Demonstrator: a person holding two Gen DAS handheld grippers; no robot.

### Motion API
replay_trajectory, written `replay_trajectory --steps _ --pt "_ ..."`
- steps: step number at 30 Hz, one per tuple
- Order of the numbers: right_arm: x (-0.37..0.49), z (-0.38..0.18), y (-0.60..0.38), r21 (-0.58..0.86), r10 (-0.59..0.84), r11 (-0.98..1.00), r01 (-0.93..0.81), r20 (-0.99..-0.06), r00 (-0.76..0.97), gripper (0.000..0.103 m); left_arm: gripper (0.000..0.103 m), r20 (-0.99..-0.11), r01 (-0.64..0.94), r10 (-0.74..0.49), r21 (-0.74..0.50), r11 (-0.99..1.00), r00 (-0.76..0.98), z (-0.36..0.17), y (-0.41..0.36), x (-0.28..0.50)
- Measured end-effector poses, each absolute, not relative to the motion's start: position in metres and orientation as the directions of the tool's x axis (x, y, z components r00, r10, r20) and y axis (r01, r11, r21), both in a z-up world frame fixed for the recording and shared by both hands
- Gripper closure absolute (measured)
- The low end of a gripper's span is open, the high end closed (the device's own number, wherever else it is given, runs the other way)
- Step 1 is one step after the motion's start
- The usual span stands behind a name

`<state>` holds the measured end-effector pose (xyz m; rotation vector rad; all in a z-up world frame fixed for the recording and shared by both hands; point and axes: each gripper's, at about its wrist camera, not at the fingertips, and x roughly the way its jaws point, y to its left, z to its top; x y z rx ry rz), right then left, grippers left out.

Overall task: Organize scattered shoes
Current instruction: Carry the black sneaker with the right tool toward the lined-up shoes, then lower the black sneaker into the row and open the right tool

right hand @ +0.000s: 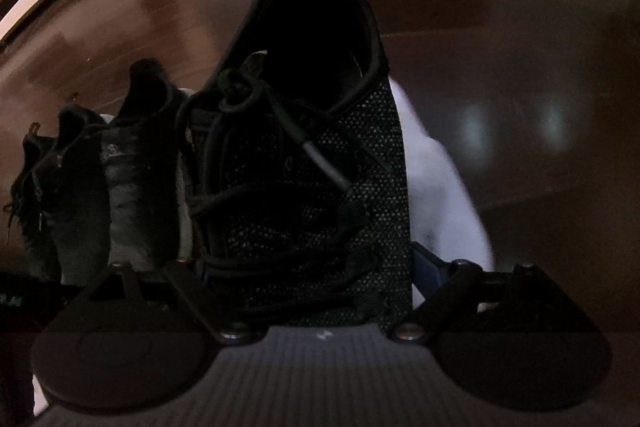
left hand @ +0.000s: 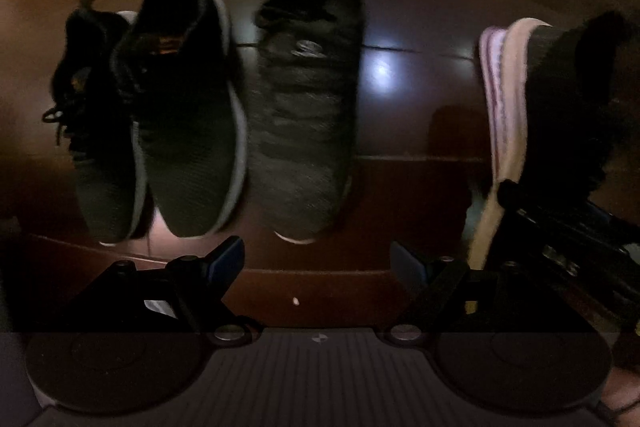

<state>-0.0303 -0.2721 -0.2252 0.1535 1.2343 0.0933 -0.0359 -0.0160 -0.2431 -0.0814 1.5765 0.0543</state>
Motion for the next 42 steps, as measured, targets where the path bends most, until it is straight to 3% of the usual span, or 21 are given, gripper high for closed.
replay_trajectory --steps 13,42 --pt "0.050 -0.294 -0.199 0.054 0.094 0.987 -0.154 -0.959 0.266 0.014 0.019 -0.999 -0.206 -0.047 -0.041 0.978 -0.025 -0.244 0.038 -0.004" --pt "0.057 -0.328 -0.189 0.038 0.051 0.997 -0.069 -0.979 0.199 0.012 0.019 -0.997 -0.220 -0.057 -0.046 0.974 -0.047 -0.248 0.055 0.009"
